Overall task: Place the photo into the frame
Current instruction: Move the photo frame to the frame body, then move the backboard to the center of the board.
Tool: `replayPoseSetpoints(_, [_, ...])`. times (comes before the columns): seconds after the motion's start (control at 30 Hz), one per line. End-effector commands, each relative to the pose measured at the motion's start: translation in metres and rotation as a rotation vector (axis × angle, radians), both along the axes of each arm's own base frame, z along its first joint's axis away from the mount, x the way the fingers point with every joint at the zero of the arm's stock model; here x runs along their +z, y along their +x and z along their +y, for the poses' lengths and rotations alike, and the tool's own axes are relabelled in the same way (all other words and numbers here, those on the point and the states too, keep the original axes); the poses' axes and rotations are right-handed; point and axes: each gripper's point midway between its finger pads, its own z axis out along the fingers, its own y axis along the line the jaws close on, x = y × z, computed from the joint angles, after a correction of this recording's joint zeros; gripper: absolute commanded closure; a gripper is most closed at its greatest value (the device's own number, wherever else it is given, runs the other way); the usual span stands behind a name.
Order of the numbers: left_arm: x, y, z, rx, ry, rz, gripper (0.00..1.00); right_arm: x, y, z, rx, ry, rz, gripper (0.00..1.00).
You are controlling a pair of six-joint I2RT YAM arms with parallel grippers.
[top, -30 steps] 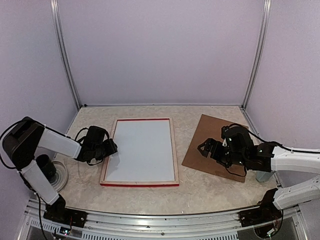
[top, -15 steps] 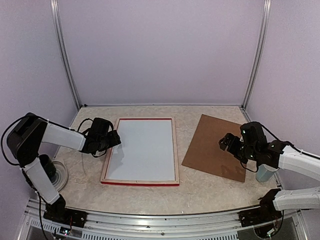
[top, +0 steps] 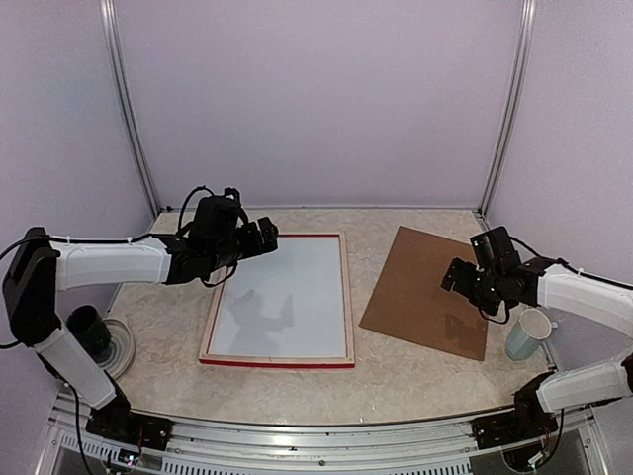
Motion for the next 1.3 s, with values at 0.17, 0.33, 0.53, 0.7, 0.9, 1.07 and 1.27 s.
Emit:
replayPoseSetpoints(0.17, [0.035,-0.029,-0.122,-0.317,0.044,-0.074,0.01,-0.017,0.008,-0.031,-0.067,-0.083,0.095,0.01])
replayPoseSetpoints(0.33, [0.016,-0.048,-0.187,-0.467,0.064,-0.043,0.01,-0.022,0.013,-0.047,-0.088,-0.08,0.114,0.01])
replayPoseSetpoints(0.53, [-0.012,-0.07,-0.247,-0.592,0.059,0.0,0.01,-0.031,0.016,-0.059,-0.095,-0.1,0.143,0.01])
replayPoseSetpoints(0.7, [-0.045,-0.086,-0.28,-0.691,0.051,0.08,0.01,-0.038,0.018,-0.068,-0.108,-0.117,0.167,0.01])
replayPoseSetpoints(0.9, [-0.07,-0.088,-0.295,-0.738,0.066,0.116,0.01,-0.046,0.019,-0.076,-0.107,-0.115,0.187,0.01])
replayPoseSetpoints(1.07, [-0.09,-0.078,-0.295,-0.717,0.139,0.125,0.01,-0.049,0.021,-0.078,-0.101,-0.118,0.195,0.01])
replayPoseSetpoints(1.27, [-0.112,-0.065,-0.296,-0.696,0.178,0.149,0.01,-0.058,0.024,-0.075,-0.077,-0.118,0.221,0.01])
